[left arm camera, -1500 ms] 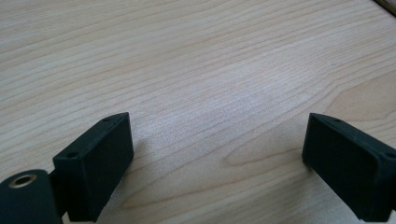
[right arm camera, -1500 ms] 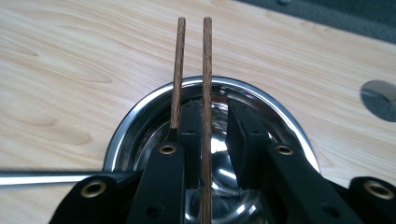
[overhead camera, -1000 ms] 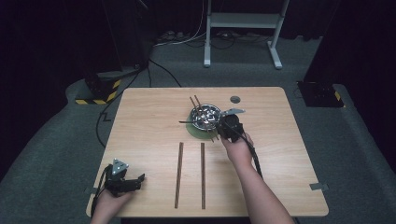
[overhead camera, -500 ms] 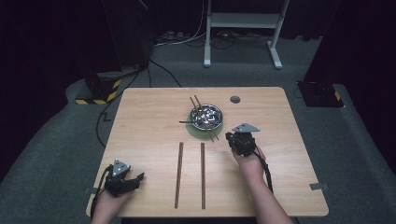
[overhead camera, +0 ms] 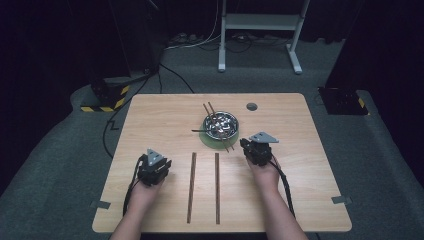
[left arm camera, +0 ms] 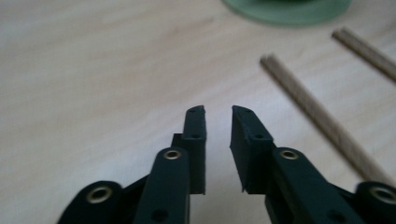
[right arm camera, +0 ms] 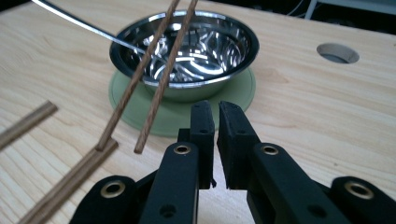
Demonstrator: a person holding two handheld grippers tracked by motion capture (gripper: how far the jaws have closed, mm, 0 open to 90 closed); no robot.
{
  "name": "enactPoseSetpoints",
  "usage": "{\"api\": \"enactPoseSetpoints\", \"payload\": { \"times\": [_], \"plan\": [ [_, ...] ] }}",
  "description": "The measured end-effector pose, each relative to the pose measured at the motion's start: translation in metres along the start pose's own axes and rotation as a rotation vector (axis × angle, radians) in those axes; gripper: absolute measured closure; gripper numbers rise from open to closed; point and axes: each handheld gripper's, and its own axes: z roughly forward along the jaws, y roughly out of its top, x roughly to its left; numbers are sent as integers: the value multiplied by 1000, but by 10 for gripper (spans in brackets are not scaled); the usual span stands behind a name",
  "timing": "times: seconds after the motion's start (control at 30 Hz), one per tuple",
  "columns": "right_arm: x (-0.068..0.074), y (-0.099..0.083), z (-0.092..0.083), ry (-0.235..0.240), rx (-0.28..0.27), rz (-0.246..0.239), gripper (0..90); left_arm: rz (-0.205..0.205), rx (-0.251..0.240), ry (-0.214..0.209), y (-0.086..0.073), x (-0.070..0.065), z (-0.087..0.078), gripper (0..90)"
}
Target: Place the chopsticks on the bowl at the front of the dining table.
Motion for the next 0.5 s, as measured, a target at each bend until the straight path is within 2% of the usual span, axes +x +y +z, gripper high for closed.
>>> {"api": "enactPoseSetpoints", "payload": {
  "times": [0.03,0.07,0.13,0.17,0.27,0.37,0.5],
  "plan": [
    [0,0,0,1,-10,2,841,-13,-9,-7,6,-3,5,809],
    [2,-1,-1,9,-11,1,841,-55,-30,-11,12,-9,12,828],
    [6,-2,-2,13,-15,-8,841,-59,-43,-20,23,-18,24,856],
    [8,-2,-2,7,-25,-11,841,-23,-16,-28,28,-21,27,862],
    [11,-3,-2,12,-35,-20,842,6,-16,-50,41,-41,45,867],
    [10,-4,-1,17,-34,-9,842,9,-18,-80,50,-59,60,866],
    [8,-7,6,38,4,8,833,7,-38,-91,60,-73,75,865]
  ]
}}
